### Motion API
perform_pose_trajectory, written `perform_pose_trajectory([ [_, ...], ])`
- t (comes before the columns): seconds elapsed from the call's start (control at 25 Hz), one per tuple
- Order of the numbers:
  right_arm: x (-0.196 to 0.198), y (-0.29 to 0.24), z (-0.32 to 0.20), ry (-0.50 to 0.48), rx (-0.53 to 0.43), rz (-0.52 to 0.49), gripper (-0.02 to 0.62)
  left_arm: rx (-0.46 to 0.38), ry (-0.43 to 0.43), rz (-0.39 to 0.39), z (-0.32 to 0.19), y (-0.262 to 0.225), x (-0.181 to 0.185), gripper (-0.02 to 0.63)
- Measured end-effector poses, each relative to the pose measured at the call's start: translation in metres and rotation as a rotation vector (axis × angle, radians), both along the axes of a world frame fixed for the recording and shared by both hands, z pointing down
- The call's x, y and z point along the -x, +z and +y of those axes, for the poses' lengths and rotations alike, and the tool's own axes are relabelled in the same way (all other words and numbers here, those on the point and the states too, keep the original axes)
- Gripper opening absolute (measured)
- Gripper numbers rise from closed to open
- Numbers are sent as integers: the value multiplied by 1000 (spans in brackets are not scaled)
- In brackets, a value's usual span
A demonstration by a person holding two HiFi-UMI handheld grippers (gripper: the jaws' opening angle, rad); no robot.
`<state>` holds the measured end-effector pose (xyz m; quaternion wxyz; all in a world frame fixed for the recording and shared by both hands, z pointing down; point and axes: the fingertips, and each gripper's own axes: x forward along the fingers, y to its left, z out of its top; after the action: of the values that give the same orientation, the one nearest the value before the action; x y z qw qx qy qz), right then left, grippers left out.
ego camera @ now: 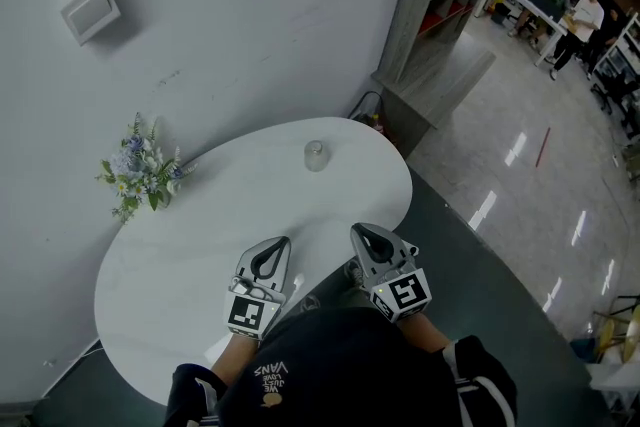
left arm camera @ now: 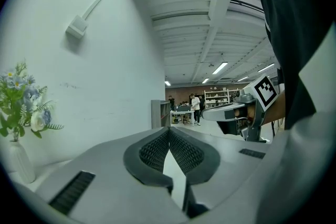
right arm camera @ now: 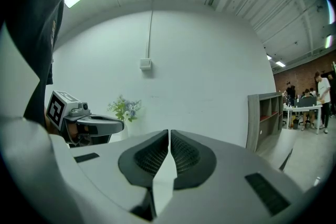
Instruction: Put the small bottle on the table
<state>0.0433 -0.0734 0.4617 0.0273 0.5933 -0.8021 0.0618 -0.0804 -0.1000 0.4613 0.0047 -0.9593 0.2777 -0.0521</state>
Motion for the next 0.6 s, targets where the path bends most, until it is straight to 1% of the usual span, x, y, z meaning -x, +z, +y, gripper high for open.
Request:
perform_pose_trajectory([
  [0.12,2,2,6,10,9,-2,48,4,-2,26,0,-5,0,20],
  [0.24,6,-1,8,7,11,27,46,9,-2,50,-2,-10,0,20],
  [0.6,8,2,15,10,14,37,45,11,1,51,0,-7,1,20],
])
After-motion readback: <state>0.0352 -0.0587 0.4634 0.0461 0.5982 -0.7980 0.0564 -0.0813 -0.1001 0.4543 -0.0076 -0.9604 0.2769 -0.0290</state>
